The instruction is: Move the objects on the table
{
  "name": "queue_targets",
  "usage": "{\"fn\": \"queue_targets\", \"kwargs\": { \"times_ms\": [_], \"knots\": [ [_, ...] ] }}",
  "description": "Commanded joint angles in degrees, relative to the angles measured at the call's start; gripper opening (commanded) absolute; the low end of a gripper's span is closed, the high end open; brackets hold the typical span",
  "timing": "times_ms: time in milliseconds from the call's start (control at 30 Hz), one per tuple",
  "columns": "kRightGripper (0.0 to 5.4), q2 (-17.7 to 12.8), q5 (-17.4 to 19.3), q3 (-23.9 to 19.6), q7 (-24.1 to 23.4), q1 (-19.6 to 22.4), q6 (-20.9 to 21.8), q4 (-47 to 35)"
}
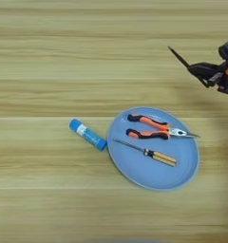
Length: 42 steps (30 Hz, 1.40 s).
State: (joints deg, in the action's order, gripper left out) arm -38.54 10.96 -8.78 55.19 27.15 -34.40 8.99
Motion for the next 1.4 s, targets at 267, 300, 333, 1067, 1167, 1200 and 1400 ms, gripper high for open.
{"fn": "queue_targets", "kwargs": {
  "times_ms": [267,300,333,1067,1167,1200,1400],
  "knots": [
    [0.31,-4.96,4.00,-1.47,1.04,-3.11,-1.13,-16.20],
    [0.31,-5.09,4.08,-1.32,1.23,-3.73,-1.04,-17.00],
    [0.31,-5.21,4.15,-1.15,1.42,-4.26,-0.92,-17.63],
    [0.31,-4.94,4.69,7.68,6.32,-12.71,-1.56,-20.70],
    [0.31,-4.73,4.54,8.85,6.80,-12.76,-1.56,-19.31],
    [0.31,-4.69,4.49,9.18,6.91,-12.78,-1.53,-18.89],
    [0.31,-4.54,4.11,11.25,7.40,-13.00,-1.27,-17.04]
  ]
}}
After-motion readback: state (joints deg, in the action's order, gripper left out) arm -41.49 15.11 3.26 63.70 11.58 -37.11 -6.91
